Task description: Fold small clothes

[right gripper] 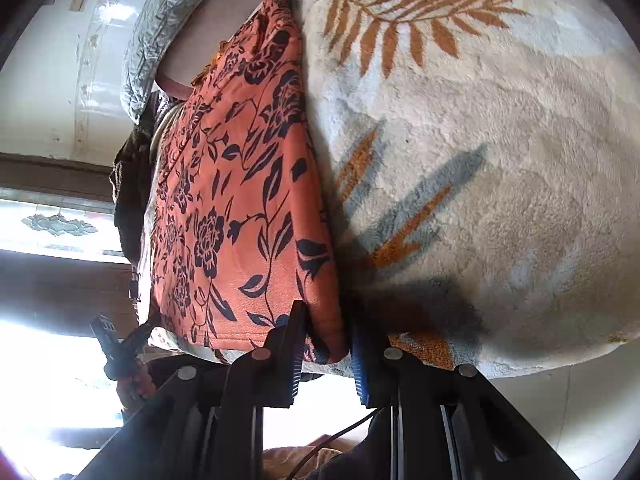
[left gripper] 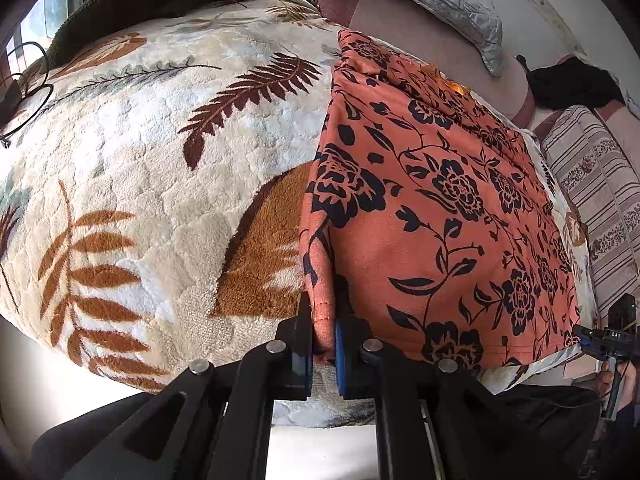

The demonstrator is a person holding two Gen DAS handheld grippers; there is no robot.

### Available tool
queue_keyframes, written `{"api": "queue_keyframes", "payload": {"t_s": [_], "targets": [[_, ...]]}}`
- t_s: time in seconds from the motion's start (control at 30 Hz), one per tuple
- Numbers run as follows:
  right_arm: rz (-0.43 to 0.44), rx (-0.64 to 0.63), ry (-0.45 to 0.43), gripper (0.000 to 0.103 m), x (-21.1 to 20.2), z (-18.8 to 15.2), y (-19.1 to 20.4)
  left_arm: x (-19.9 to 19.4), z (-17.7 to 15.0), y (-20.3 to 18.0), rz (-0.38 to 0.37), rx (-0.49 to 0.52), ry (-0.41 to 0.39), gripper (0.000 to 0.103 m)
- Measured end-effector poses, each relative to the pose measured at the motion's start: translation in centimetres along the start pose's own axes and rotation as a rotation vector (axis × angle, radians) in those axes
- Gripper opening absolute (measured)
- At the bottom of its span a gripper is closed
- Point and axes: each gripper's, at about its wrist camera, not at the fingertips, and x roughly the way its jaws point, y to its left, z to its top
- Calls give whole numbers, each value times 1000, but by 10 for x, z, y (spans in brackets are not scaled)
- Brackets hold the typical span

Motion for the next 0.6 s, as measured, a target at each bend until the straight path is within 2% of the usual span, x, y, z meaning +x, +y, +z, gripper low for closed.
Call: {"api": "queue_keyframes", "payload": {"t_s": [0.07, 0.13, 0.2, 0.27, 0.37, 0.6], "targets": [[15, -27, -19, 11, -6, -3, 13, -12, 1, -3, -5, 12, -37, 8], [25, -51, -81, 11, -19, -4, 25, -20, 3, -5, -18, 16, -59, 8], [15, -58, -134, 11, -25, -3, 23, -13, 2, -5, 4, 30, -48, 8], [-19, -36, -97, 11, -15, 1, 14, -1, 1, -4, 27, 33, -12, 8], [-71, -51, -53, 11, -4, 2, 10, 4, -1, -3, 31, 27, -17, 8], [-89, -77, -21, 11, -1, 6, 11, 3, 0, -1, 20, 15, -16, 8]]}}
